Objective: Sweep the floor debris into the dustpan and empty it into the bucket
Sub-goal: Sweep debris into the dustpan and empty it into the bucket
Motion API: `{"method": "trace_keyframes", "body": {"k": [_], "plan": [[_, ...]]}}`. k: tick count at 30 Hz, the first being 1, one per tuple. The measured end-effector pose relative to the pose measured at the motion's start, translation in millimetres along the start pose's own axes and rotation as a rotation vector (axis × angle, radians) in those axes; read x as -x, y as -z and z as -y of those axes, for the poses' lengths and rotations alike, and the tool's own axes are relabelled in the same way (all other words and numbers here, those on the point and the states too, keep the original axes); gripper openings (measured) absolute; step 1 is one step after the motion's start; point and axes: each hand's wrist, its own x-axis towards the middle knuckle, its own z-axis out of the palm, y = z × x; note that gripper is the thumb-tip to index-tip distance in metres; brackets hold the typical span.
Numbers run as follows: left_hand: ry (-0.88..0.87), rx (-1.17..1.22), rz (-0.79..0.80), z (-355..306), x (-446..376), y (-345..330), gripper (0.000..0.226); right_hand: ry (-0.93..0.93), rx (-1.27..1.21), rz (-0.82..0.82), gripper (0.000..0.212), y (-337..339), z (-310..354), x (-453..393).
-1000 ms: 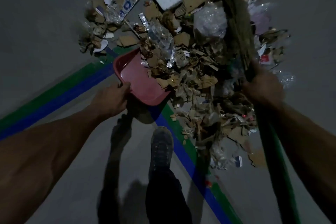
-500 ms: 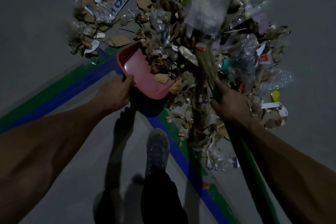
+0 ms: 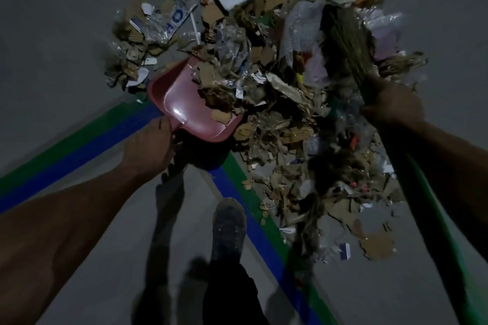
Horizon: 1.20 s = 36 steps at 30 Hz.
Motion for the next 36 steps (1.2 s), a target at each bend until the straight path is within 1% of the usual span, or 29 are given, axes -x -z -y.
{"method": "trace_keyframes", "body": {"k": [2, 6, 8, 12, 14, 17, 19, 20, 22, 24, 26, 28, 30, 33, 36], "plan": [[0.015, -0.019, 0.000, -2.5, -11.3, 0.3, 0.029, 0.020, -0.002, 0.024, 0.044, -3.6, 9.9, -17.8], [0.004, -0.067, 0.000, -8.1, -31.1, 1.9, 0.033, 0.108, 0.026, 0.061, 0.051, -21.5, 24.2, -32.5], [-0.005, -0.065, -0.003, -10.2, -37.7, 3.2, 0.033, 0.163, 0.049, 0.061, 0.057, -32.9, 28.8, -26.9], [-0.033, -0.063, 0.004, -14.4, -47.7, 6.3, 0.036, 0.283, 0.073, 0.055, 0.056, -58.1, 33.0, 3.1], [-0.028, -0.045, 0.010, -14.1, -48.3, 6.7, 0.035, 0.286, 0.072, 0.063, 0.059, -64.4, 32.5, 21.3], [-0.006, 0.001, 0.028, -11.2, -44.6, 5.5, 0.034, 0.284, 0.005, 0.033, 0.068, -58.6, 24.7, 43.5], [0.009, 0.011, 0.072, -9.2, -41.4, 4.3, 0.039, 0.230, -0.015, 0.018, 0.073, -44.8, 20.5, 43.5], [0.017, 0.000, 0.088, -8.0, -39.7, 3.7, 0.042, 0.199, -0.017, 0.010, 0.074, -37.9, 19.7, 38.5], [0.034, -0.037, 0.090, -6.7, -37.5, 3.1, 0.045, 0.172, -0.049, -0.001, 0.069, -25.8, 18.8, 19.6], [0.033, -0.049, 0.068, -4.4, -37.2, 2.7, 0.039, 0.164, -0.067, 0.027, 0.066, -16.7, 21.5, -5.7], [0.019, -0.039, 0.053, -2.1, -39.6, 3.3, 0.033, 0.143, -0.052, 0.078, 0.069, -12.2, 28.8, -29.4], [0.004, -0.040, 0.055, -1.1, -44.0, 5.5, 0.033, 0.169, -0.037, 0.139, 0.071, -14.0, 39.8, -40.6], [-0.013, -0.073, 0.060, -3.0, -50.8, 8.5, 0.038, 0.249, -0.052, 0.167, 0.067, -21.3, 50.6, -37.1], [-0.015, -0.118, 0.068, -9.2, -58.3, 12.9, 0.043, 0.323, -0.143, 0.150, 0.068, -42.5, 61.1, -14.6], [-0.025, -0.129, 0.083, -13.1, -57.6, 13.5, 0.046, 0.339, -0.118, 0.135, 0.074, -66.1, 68.8, 10.8]]}}
